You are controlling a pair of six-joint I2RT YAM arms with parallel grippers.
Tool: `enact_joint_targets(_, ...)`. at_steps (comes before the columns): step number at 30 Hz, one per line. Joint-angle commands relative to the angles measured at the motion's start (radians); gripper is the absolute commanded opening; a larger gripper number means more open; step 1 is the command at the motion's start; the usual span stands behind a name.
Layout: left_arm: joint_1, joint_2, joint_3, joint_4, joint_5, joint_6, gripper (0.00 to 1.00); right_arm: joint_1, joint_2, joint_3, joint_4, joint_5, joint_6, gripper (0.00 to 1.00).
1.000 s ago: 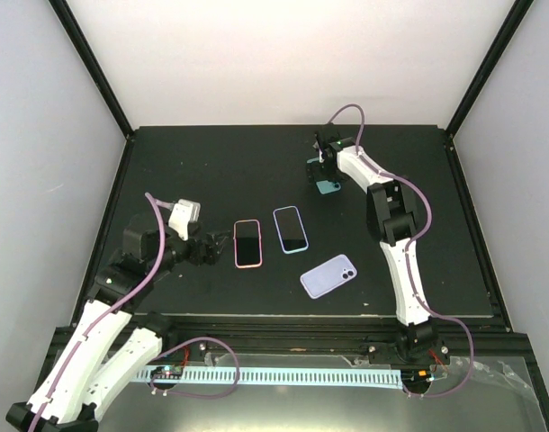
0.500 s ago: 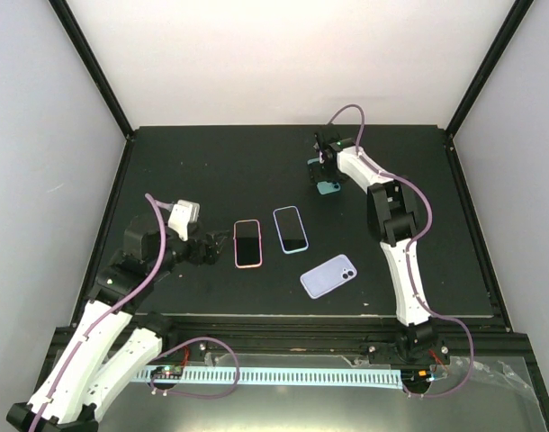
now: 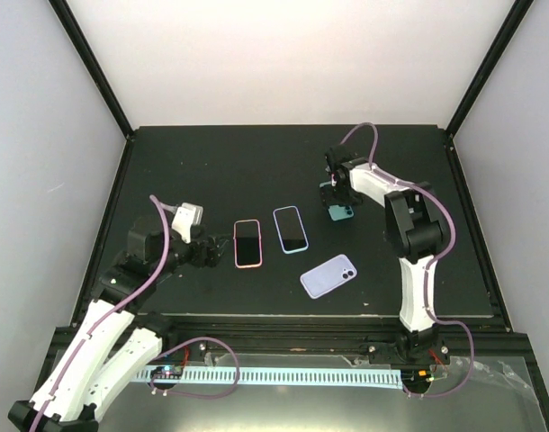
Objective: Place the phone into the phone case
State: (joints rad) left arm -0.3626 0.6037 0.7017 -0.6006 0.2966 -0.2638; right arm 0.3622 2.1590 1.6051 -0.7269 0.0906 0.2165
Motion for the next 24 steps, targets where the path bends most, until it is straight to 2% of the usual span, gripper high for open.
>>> enact_joint_targets(1,-0.013,0.005,-0.01,0.054,0.08,0.009,0.92,0.009,-0.144,-0.13,0.055,-0.01,0.035,0.61)
enact_joint_targets(6,-0.049,0.019,-0.009,0.093,0.14,0.065,0.87,0.014,-0.275,-0.274,0.099,-0.048,0.047,0.59)
enact_joint_targets(11,-0.149,-0.012,-0.043,0.198,0.11,0.167,0.84,0.023,-0.385,-0.373,0.121,-0.091,0.064,0.55)
enact_joint_targets(13,-0.176,-0.017,-0.065,0.255,0.148,0.216,0.8,0.034,-0.421,-0.405,0.131,-0.108,0.075,0.54)
enact_joint_targets(17,-0.239,-0.041,-0.086,0.321,0.203,0.411,0.79,0.07,-0.481,-0.457,0.136,-0.154,0.095,0.53)
enact_joint_targets(21,-0.267,-0.048,-0.064,0.299,0.202,0.612,0.79,0.127,-0.54,-0.501,0.149,-0.215,0.113,0.53)
enact_joint_targets(24,-0.268,-0.034,-0.054,0.286,0.204,0.719,0.81,0.162,-0.588,-0.551,0.198,-0.319,0.122,0.53)
